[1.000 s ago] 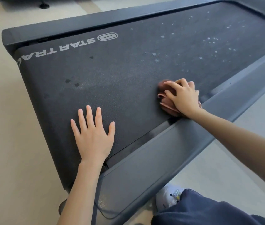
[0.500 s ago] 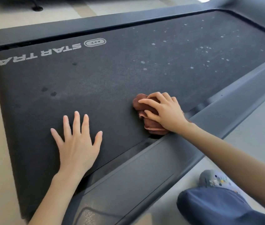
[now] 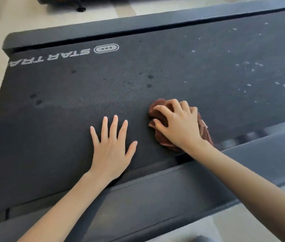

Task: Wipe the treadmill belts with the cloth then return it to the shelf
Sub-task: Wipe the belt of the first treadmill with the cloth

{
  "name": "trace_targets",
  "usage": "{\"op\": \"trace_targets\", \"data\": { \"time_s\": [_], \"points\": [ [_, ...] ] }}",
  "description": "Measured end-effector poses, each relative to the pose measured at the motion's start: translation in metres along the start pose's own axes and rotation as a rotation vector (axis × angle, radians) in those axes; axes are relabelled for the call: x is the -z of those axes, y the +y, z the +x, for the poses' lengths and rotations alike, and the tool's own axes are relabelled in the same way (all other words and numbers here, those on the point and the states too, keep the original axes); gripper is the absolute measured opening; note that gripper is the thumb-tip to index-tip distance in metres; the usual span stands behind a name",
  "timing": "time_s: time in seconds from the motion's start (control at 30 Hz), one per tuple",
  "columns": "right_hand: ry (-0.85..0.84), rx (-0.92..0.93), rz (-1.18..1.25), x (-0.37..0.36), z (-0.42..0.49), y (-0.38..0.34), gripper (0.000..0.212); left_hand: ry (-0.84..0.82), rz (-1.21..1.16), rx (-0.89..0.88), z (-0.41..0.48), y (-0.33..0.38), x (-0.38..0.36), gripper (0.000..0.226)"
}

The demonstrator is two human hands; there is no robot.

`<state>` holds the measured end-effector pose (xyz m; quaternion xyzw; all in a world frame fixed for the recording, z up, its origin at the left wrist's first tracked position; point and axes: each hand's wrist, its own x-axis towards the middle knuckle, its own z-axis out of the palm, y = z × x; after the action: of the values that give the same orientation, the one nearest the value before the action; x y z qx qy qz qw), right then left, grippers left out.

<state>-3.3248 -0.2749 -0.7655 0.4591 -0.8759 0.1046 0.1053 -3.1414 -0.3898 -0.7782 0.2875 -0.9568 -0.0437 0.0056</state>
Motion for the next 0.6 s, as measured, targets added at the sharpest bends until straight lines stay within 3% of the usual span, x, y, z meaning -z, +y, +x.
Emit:
{"op": "trace_targets", "data": {
  "time_s": [0.1,0.27,0.4,0.53,0.6],
  "points": [
    [-0.016,0.161,0.072,0.011,0.000,0.045,0.034,0.011,-0.012,0.033,-0.001,0.004,0.004,0.071],
    [0.033,-0.216,0.075,0.013,0.019,0.143,0.034,0.009,-0.019,0.055,-0.002,0.006,0.005,0.069],
    [0.030,-0.291,0.034,0.000,0.028,0.095,0.030,0.011,-0.021,0.071,-0.003,0.009,0.006,0.068],
    [-0.005,-0.036,0.079,-0.008,0.026,-0.007,0.031,0.036,-0.087,0.106,-0.004,0.013,0.010,0.067],
    [-0.033,0.060,0.126,-0.009,0.033,-0.019,0.032,0.024,-0.130,0.094,-0.002,0.007,0.011,0.060]
  ]
}}
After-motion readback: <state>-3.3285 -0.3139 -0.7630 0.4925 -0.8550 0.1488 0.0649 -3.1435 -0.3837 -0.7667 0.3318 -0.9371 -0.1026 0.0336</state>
